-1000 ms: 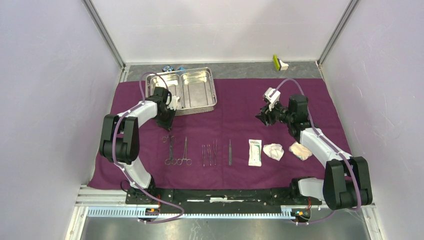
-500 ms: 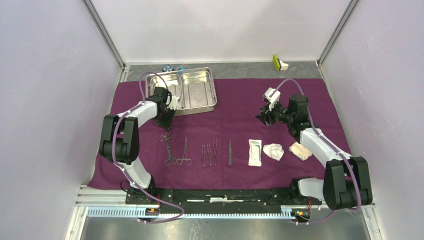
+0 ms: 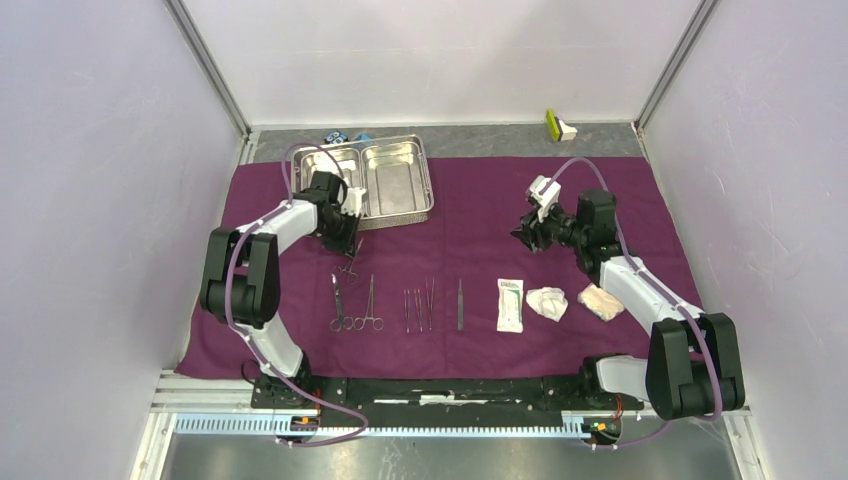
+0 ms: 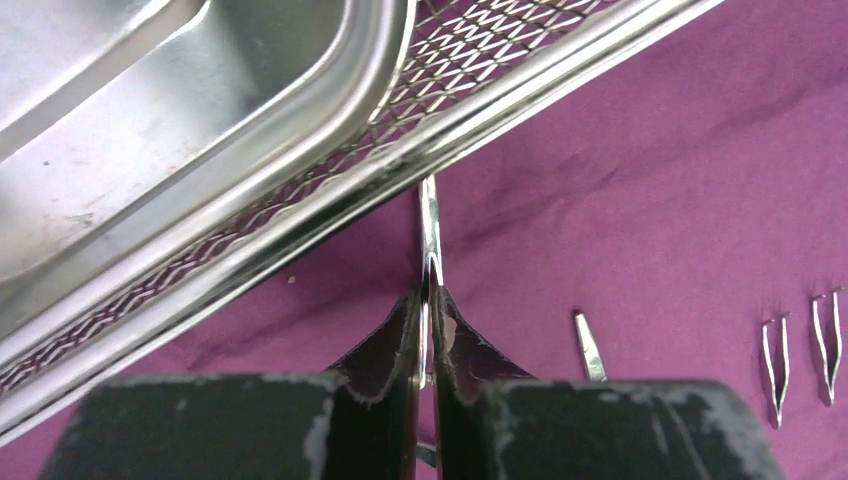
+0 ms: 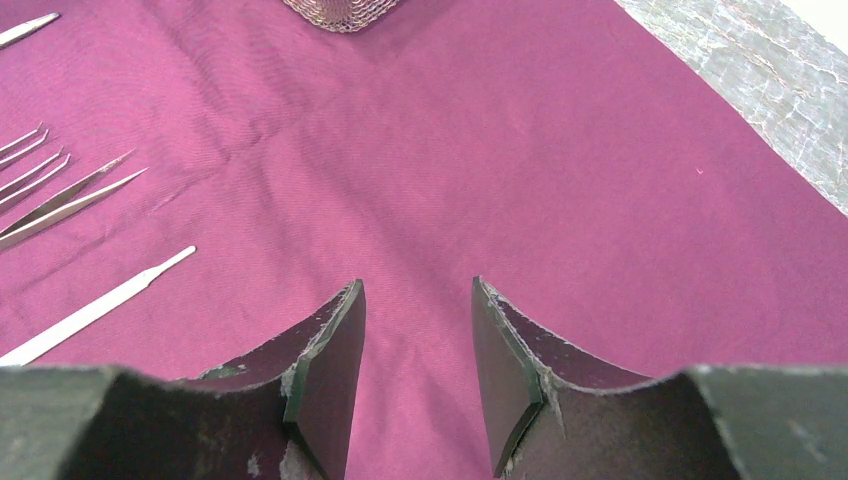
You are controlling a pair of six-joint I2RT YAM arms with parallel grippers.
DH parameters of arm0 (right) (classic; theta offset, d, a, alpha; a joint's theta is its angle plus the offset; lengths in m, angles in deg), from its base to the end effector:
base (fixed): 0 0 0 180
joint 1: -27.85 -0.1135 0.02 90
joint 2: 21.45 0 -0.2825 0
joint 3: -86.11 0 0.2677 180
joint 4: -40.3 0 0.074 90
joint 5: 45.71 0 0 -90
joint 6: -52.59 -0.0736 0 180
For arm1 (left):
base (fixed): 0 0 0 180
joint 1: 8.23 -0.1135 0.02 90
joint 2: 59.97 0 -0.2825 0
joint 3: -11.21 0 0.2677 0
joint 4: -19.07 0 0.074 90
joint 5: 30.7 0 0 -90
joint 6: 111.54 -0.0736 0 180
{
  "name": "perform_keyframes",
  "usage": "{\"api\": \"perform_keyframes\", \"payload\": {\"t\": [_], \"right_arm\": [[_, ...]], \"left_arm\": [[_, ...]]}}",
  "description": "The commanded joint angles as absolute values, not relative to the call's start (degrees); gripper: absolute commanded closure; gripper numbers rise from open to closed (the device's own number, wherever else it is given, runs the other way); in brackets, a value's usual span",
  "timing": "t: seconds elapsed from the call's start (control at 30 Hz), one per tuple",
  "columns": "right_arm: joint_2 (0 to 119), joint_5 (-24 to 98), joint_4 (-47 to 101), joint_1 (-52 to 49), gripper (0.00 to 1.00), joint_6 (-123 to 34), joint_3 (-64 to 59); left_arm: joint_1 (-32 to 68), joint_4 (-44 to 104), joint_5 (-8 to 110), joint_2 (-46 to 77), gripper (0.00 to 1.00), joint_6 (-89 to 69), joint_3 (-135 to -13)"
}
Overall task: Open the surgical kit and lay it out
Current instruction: Place the medical item in the surgical kit.
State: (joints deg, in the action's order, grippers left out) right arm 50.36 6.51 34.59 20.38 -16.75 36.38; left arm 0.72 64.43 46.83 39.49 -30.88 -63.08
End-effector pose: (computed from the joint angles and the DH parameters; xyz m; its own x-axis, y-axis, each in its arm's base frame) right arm 0.2884 0.0833 0.2196 -0.2067 -0.3083 -0.9285 -0.7621 0.6459 -0.0449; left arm 0.3505 -0.0713 0.1408 -0.8828 0.2994 -0.3619 0.3712 0.9169 -0.1468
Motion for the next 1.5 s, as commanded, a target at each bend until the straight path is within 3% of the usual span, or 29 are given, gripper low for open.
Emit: {"api": "perform_keyframes", "payload": {"t": [0.0,0.27,0.47,0.83,0.97,1.13,1.47], "right_arm": [[49.66,5.16,36.93,20.11,0.50,-17.20,36.42],[49.92,5.09,36.99,20.16,0.50,-17.20,36.42],[50.34,4.91,37.01,20.15,0.50,-17.20,36.42],[50.39,5.05,36.93,20.12,0.50,-17.02,36.41],[50.40,5.17,36.91,20.13,0.50,-16.93,36.42],[50.73,5.22,36.79,20.15,0.50,-16.84,36.34],[50.91,5.35,36.82,20.12,0.50,-16.82,36.33]], "left_arm": [[1.39,62.92,43.44,37.62,0.98,-29.78,-64.94],[2.44,63.84,45.90,35.51,0.98,-30.80,-65.20],[3.34,61.80,48.14,38.11,0.76,-30.84,-65.61],[4.41,59.93,51.03,42.80,0.60,-32.62,-67.23],[4.67,59.72,51.38,43.78,0.61,-32.99,-66.58],[6.15,58.45,54.53,43.83,0.69,-33.22,-64.33],[6.89,56.98,55.54,44.42,0.93,-32.85,-62.21]]}}
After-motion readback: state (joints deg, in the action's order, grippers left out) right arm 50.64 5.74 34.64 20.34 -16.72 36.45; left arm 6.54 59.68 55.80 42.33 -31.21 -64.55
